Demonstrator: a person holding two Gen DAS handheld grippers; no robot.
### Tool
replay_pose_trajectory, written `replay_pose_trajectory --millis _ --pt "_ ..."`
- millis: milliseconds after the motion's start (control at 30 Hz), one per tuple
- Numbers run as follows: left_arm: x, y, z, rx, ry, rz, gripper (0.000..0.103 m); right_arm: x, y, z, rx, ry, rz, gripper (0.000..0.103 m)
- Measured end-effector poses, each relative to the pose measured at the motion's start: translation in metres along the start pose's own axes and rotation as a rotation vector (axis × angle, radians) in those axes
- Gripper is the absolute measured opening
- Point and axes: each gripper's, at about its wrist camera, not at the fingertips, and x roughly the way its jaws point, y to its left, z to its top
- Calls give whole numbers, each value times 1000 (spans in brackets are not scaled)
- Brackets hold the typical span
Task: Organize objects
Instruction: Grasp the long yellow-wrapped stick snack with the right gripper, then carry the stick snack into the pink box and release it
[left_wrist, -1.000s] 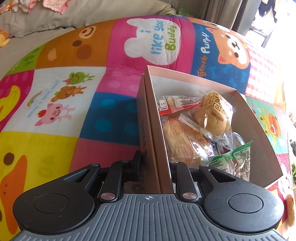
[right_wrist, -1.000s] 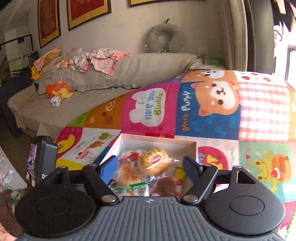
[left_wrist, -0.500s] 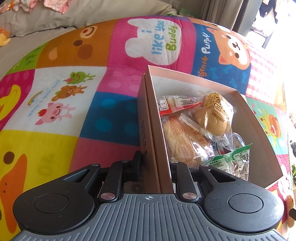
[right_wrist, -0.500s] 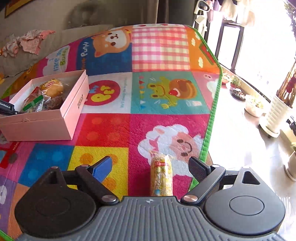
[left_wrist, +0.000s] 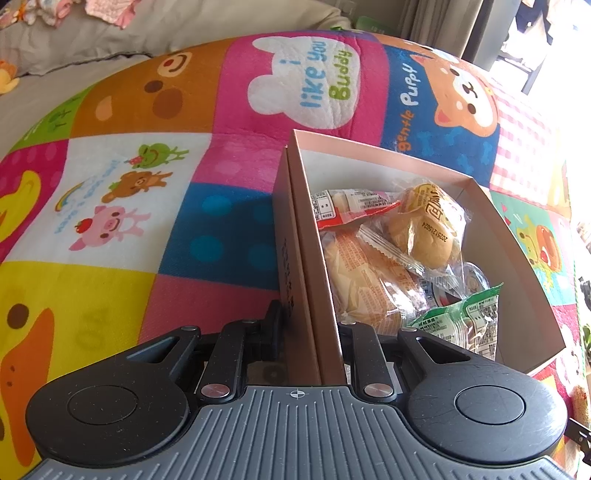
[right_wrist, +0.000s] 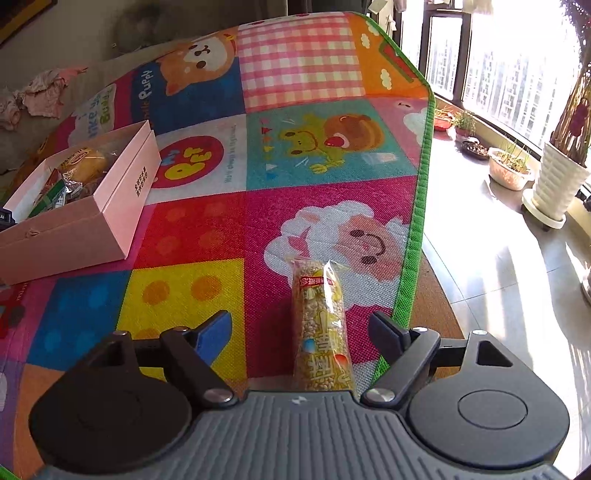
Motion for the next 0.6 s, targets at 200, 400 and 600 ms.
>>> replay_pose_trajectory --millis 200,400,600 --pt "0 0 0 -1 0 -1 21 -5 11 2 -20 20 -9 35" --pt "0 1 0 1 -3 -8 22 -15 24 8 -22 68 81 28" --pt "0 2 -1 -8 -8 -9 22 -29 50 12 -28 166 333 28"
